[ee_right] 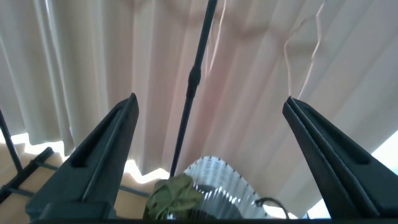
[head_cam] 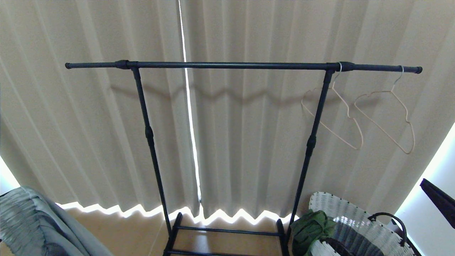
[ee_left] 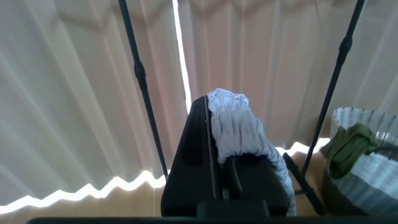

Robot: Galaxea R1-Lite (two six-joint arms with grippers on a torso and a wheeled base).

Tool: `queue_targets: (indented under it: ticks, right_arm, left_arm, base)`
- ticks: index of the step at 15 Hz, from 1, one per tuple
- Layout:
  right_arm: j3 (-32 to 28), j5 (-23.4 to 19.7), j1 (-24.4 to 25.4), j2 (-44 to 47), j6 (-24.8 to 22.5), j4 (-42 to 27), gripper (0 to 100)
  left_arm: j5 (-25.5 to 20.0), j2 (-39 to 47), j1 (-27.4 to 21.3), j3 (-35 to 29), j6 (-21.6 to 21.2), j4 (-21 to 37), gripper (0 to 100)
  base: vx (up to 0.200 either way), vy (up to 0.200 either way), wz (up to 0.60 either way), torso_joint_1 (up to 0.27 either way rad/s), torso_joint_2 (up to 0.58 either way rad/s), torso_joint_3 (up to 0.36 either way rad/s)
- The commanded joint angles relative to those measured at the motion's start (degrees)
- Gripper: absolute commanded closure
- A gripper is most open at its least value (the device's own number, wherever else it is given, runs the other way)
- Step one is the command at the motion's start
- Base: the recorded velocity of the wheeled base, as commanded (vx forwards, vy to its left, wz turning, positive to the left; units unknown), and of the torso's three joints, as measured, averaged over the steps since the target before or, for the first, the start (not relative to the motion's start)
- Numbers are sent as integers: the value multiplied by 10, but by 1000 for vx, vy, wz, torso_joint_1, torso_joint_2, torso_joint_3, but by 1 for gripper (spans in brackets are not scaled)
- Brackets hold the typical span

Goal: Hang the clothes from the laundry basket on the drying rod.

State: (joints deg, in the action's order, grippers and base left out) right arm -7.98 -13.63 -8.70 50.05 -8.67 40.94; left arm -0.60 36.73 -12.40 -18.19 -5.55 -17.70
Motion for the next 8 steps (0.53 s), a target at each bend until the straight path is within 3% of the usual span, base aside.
queue_targets:
  ticks: [1, 8]
  right_arm:
    - [4, -1, 0, -8, 0, -1, 0]
    - [7, -3, 4, -29, -1, -2, 0]
  left_arm:
    - [0, 2, 0, 0, 0, 0, 100]
    - [0, 2, 0, 0, 1, 0, 100]
  base:
    - [0, 0, 0, 178, -403, -222]
    - [0, 0, 0, 30, -63, -37]
